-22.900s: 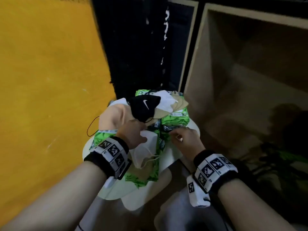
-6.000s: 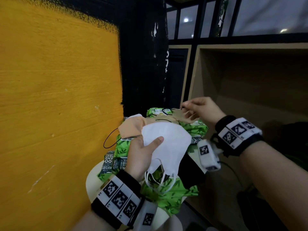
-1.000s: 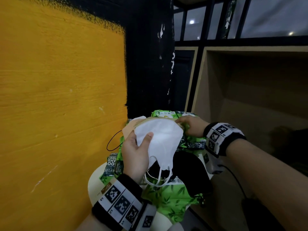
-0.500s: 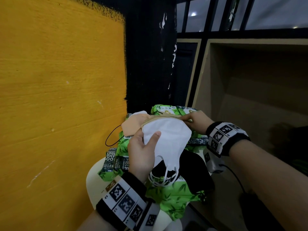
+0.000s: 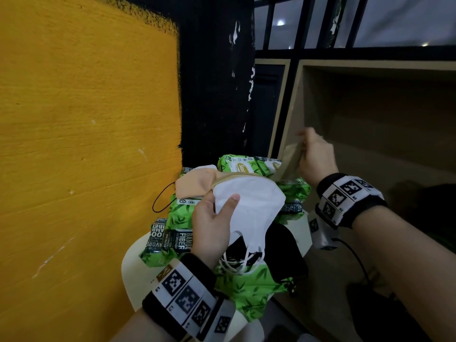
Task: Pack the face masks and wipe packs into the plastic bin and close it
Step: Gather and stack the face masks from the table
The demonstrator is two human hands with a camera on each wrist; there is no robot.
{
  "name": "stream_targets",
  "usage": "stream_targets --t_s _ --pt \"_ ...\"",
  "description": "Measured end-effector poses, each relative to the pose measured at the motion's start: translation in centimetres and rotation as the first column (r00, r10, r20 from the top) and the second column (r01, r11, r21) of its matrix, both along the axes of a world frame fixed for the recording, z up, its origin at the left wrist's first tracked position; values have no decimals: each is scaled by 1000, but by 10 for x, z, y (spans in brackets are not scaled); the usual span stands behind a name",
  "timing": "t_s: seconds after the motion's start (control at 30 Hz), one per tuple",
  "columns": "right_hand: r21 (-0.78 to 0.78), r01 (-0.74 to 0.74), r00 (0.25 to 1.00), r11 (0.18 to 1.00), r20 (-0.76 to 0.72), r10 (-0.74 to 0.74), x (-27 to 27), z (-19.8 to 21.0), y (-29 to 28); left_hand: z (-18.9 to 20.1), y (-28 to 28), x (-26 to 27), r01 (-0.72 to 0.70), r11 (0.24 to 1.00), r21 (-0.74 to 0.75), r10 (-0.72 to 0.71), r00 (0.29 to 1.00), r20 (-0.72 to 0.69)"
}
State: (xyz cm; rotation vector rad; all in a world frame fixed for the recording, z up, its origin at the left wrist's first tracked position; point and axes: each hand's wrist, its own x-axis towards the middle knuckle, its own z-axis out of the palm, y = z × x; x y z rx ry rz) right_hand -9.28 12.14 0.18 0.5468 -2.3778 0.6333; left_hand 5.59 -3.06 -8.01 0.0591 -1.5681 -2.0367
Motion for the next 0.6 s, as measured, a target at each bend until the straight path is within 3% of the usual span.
stream_targets --t_s 0.07,0.23,0.3,0.43,0.5,0.6 --pt "-103 -32 999 994 -44 27 9 10 0 2 3 2 24 1000 -20 -25 1000 -10" --pt "-161 -175 980 971 -119 157 30 27 -7 8 9 4 47 996 -74 -50 998 -37" --pt "-157 -301 953 941 0 304 37 31 -10 13 11 6 39 992 -118 -44 998 -47" --pt "-233 -577 695 782 363 621 53 38 -12 17 12 8 -12 979 -202 -6 996 -87" --pt "-256 -624 604 738 441 664 58 38 -13 18 12 7 8 976 -216 -30 995 -100" --pt "-309 -646 515 698 499 697 61 37 -14 18 13 11 62 992 -108 -74 992 -107"
